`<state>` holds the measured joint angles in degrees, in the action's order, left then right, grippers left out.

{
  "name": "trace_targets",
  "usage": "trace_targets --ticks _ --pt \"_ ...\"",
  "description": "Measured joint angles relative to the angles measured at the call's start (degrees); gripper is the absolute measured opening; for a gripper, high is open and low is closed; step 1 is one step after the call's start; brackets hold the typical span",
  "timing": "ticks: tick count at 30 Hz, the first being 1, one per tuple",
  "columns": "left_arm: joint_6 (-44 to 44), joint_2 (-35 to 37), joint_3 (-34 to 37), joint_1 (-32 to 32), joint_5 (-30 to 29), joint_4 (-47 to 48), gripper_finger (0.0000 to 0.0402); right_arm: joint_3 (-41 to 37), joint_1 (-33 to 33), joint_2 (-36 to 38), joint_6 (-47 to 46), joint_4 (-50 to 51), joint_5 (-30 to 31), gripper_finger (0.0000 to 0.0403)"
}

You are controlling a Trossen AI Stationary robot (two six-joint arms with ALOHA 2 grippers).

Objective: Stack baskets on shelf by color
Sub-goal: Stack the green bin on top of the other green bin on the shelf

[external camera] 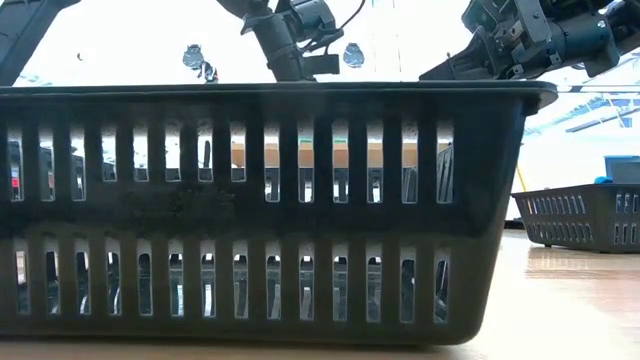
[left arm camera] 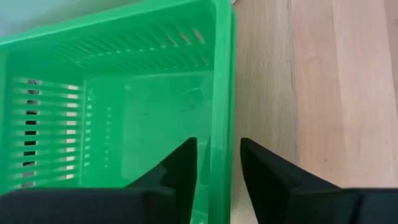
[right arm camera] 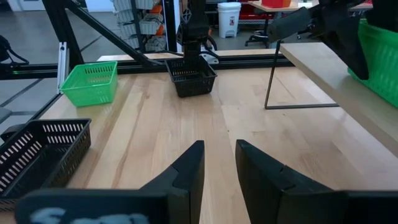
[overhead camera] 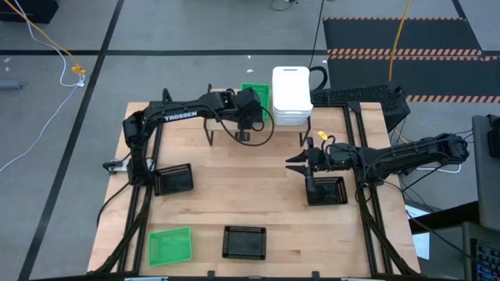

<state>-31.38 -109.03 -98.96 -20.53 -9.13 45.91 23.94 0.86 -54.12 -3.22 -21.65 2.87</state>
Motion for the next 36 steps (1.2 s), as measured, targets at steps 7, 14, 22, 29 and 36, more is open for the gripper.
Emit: trace_targets --ticks 7,14,22,29,36 --pt "0.7 0.0 0.0 0.1 0.0 -4.6 0.016 0.0 0.0 0.0 0.0 0.0 0.0 0.0084" --pt "2.5 0.0 0.0 0.2 -0.1 -9.3 0.017 0.0 0.0 0.0 0.3 0.0 0.0 0.0084" --pt "1.7 1.0 0.0 0.2 -3.3 -7.3 0.0172 0.0 0.0 0.0 0.1 1.1 0.0 0.0084" --pt "3.2 7.1 0.0 1.1 -6.9 -5.6 0.0191 0.0 0.0 0.0 4.1 0.3 -2.9 0.0084" --pt "5.6 12.5 0.0 2.3 -0.8 -5.3 0.0212 0.0 0.0 0.0 8.3 -5.5 -16.5 0.0084"
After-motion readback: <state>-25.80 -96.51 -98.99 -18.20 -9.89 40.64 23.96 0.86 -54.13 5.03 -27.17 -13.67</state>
